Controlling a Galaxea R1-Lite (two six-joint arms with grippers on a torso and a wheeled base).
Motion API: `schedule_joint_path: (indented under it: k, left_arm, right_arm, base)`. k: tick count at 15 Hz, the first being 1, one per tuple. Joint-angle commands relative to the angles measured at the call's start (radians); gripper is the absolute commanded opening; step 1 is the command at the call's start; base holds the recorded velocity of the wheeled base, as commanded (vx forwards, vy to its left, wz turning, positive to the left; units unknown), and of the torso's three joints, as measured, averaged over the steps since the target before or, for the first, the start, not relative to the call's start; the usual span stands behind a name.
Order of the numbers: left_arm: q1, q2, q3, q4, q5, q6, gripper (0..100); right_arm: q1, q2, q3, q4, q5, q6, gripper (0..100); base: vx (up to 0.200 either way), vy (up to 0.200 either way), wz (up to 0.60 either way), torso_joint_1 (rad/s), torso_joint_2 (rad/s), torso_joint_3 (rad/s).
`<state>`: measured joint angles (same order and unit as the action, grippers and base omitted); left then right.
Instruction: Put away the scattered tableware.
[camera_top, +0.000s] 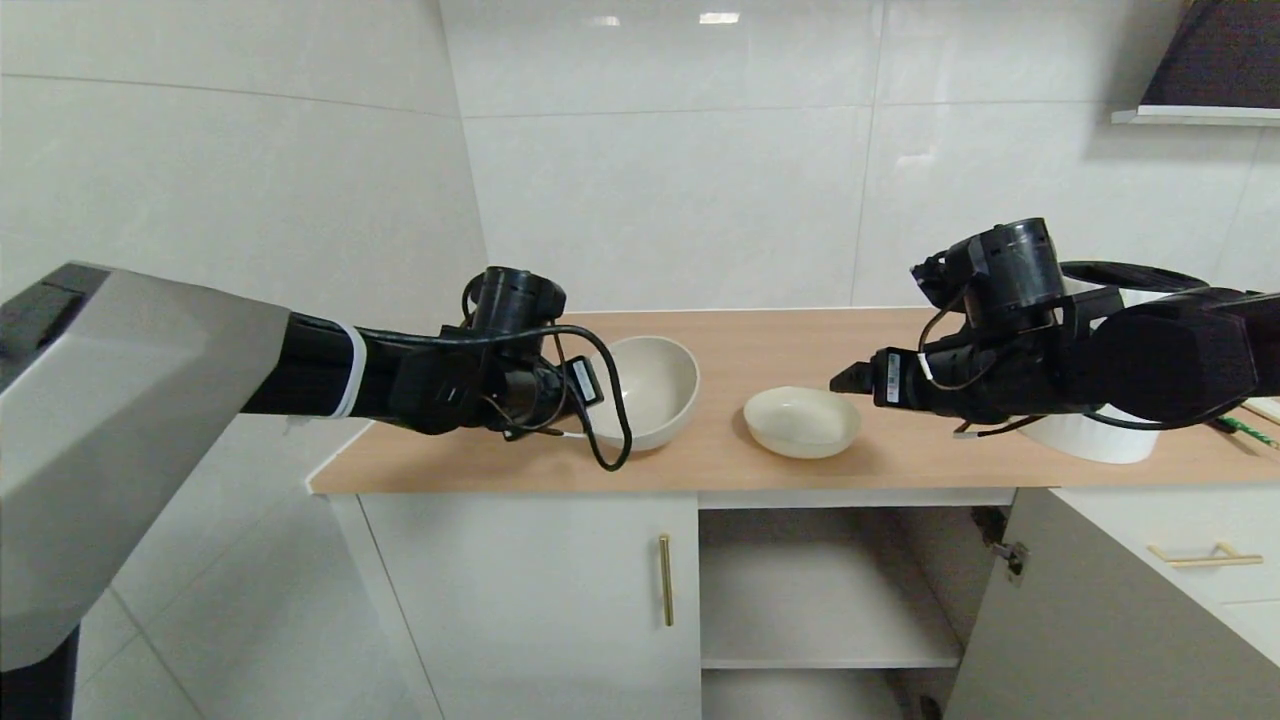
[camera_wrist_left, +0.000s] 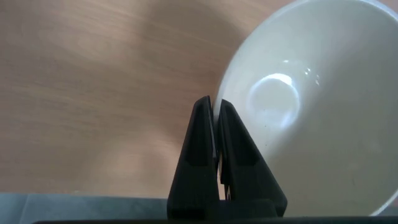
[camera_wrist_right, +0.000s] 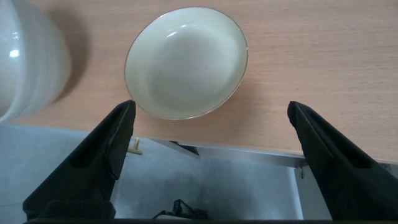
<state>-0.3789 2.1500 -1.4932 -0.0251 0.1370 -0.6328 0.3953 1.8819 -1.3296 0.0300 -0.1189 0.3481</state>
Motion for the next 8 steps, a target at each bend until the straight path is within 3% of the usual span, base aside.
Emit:
schedule_joint_path:
  k: [1, 3, 5, 8]
  left_arm:
    - [0.0, -0.062, 0.027, 0.004, 0.001, 0.001, 0]
    - [0.0, -0.11, 0.059, 0.002, -0.002, 0.002, 0]
    - [0.0, -0.176, 0.108, 0.002, -0.045, 0.005, 0]
    - [0.005, -0.274, 0.188, -0.003, -0.208, 0.024, 0]
  right_arm:
    - [-0.001, 0.009, -0.005, 0.004, -0.001, -0.001, 100]
    - [-0.003, 0.042, -0.019, 0.007, -0.027, -0.001, 100]
    - [-0.006, 0.109, -0.049, 0.008, -0.131, -0.003, 100]
    - [-0.006, 0.174, -0.082, 0.008, -0.183, -0.003, 100]
  base:
    - [0.0, 0.0, 0.0, 0.0, 0.0, 0.0]
    - [0.0, 0.0, 0.0, 0.0, 0.0, 0.0]
    - [0.0, 0.0, 0.0, 0.0, 0.0, 0.0]
    - [0.0, 0.0, 0.0, 0.0, 0.0, 0.0]
